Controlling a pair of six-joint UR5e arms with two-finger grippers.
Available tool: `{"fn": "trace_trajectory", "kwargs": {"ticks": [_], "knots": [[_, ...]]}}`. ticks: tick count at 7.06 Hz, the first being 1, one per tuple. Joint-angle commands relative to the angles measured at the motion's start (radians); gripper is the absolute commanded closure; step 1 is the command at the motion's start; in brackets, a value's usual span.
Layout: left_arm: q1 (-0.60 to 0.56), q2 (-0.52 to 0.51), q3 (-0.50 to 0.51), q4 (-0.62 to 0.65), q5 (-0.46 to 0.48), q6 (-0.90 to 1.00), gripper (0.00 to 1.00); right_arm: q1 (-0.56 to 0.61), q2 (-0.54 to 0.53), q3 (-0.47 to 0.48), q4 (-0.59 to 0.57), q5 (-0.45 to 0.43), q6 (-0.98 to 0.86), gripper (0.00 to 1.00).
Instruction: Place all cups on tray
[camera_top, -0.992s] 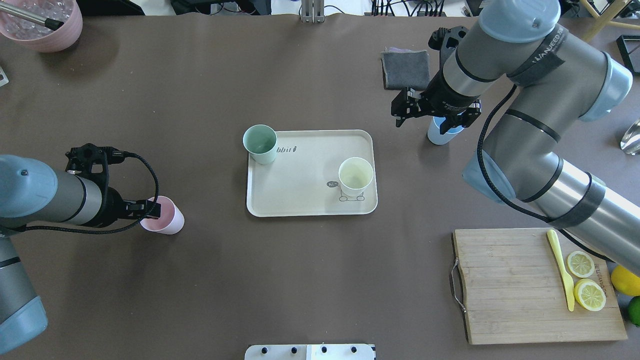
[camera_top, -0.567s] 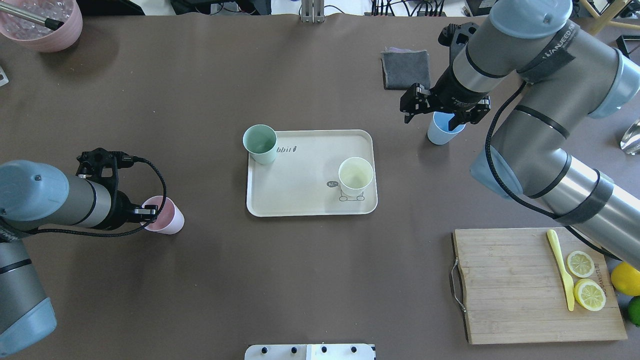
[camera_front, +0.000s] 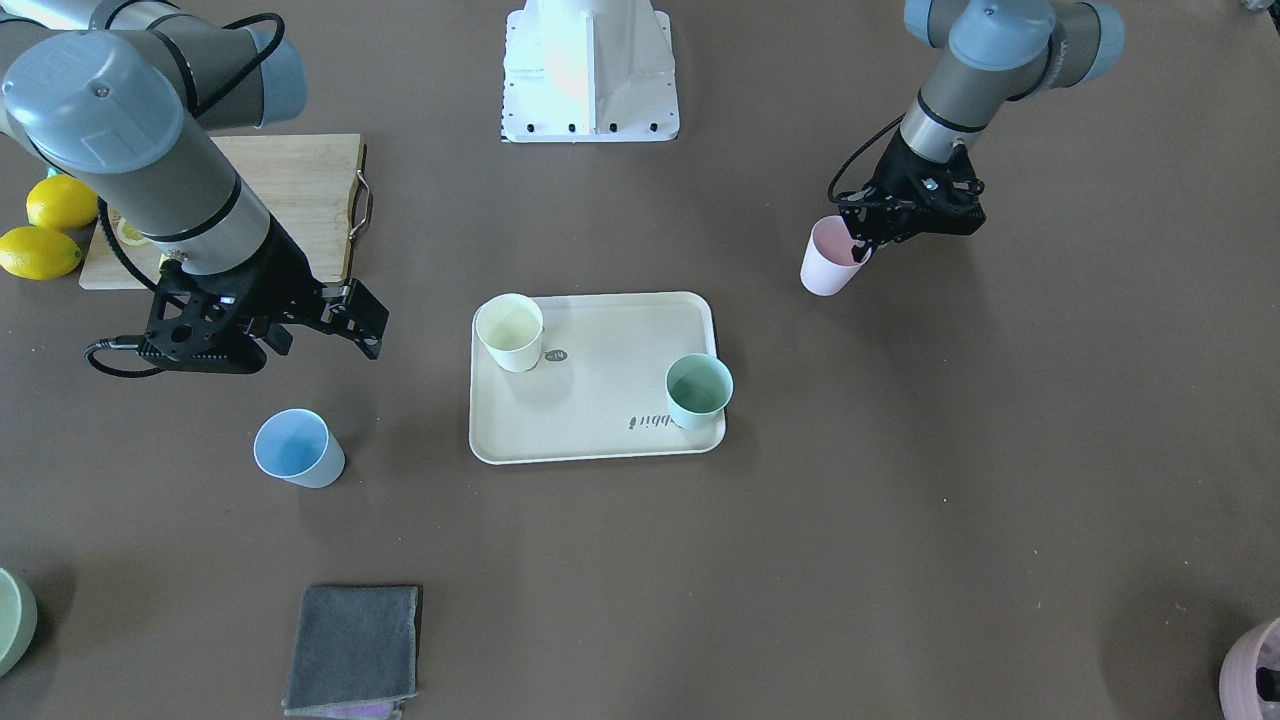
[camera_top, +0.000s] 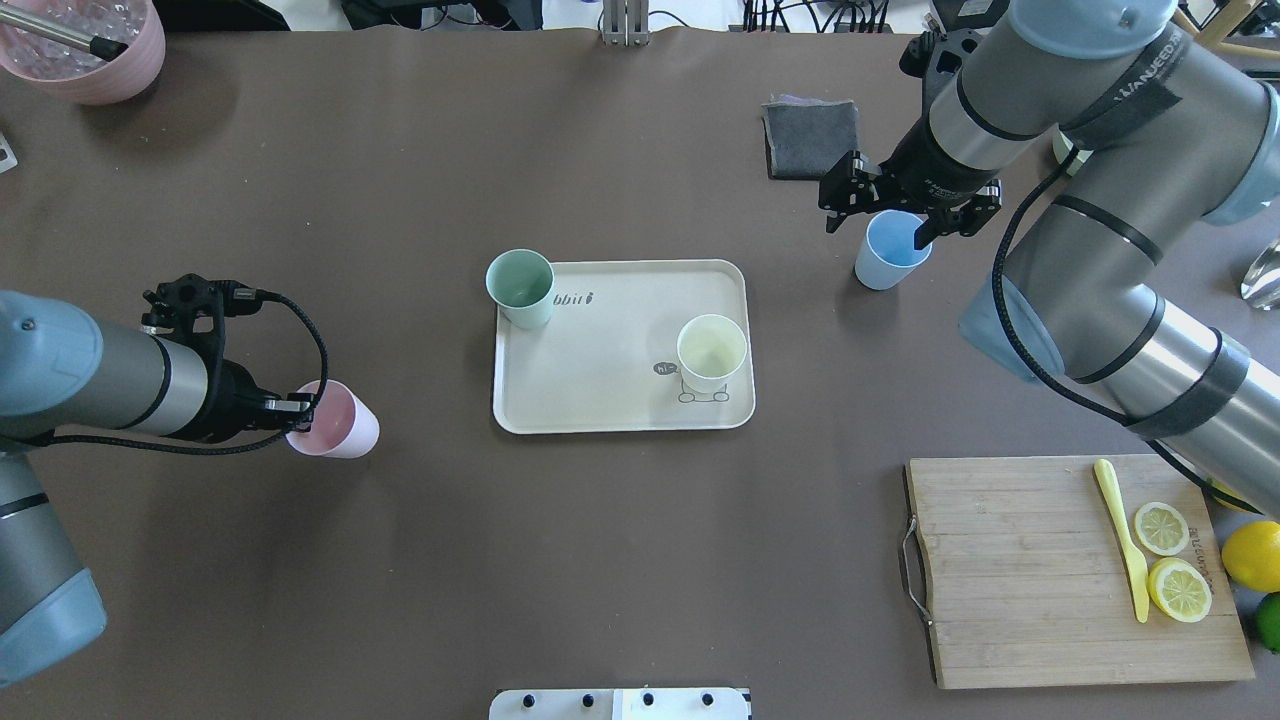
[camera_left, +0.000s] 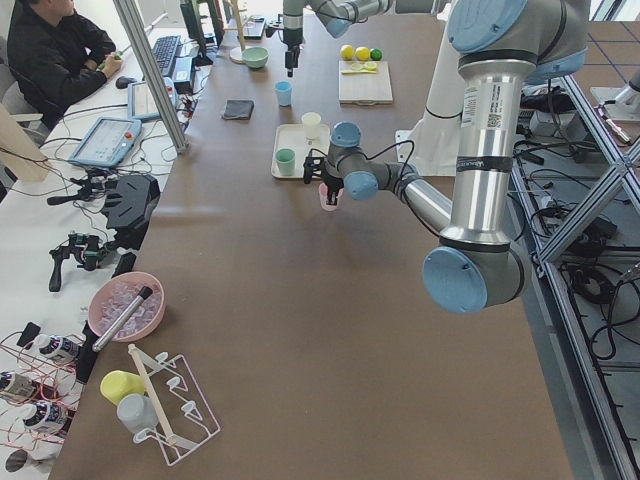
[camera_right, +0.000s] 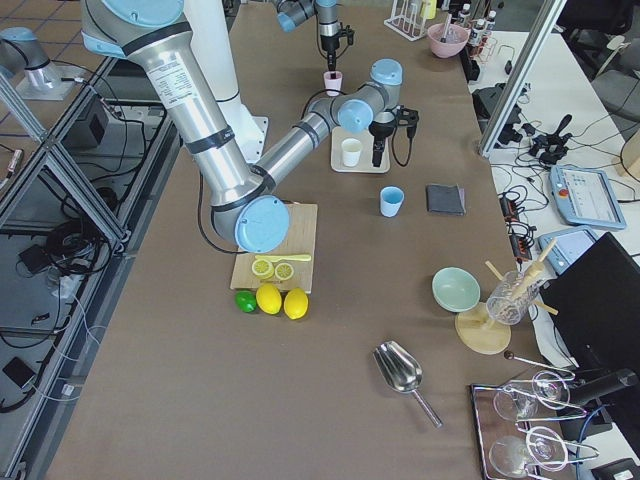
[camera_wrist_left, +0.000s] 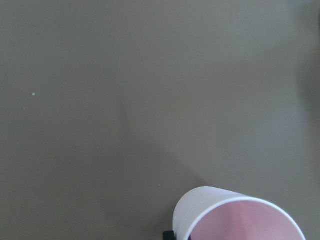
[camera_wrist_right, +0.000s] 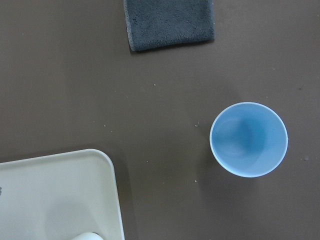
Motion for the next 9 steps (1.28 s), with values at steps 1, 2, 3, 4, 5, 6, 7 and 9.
{"fn": "trace_trajectory", "kwargs": {"ticks": [1,2,3,4,5,6,7,9], "knots": [[-0.062,-0.183,0.013,0.172,-0.065,-0.002,1.0,0.01,-0.009,0.001,0.003,0.004,0.0,0.0],[-0.055,-0.382,0.051,0.366,-0.033,-0.013,1.0,0.025,-0.023,-0.001,0.004,0.001,-0.001,0.0],[-0.013,-0.48,0.065,0.47,0.061,-0.03,1.0,0.033,-0.059,-0.004,0.009,-0.013,-0.054,0.0],[0.06,-0.493,0.072,0.471,0.1,-0.103,1.0,0.053,-0.079,-0.014,0.012,-0.018,-0.107,0.0],[0.088,-0.508,0.094,0.471,0.137,-0.108,1.0,0.066,-0.079,-0.031,0.012,-0.018,-0.125,0.0],[0.123,-0.516,0.122,0.465,0.179,-0.125,1.0,0.077,-0.078,-0.047,0.013,-0.018,-0.127,0.0],[0.139,-0.523,0.159,0.431,0.188,-0.142,1.0,0.088,-0.07,-0.079,0.015,-0.019,-0.142,0.0],[0.174,-0.527,0.213,0.367,0.228,-0.151,1.0,0.103,-0.066,-0.123,0.065,-0.032,-0.161,0.0]]}}
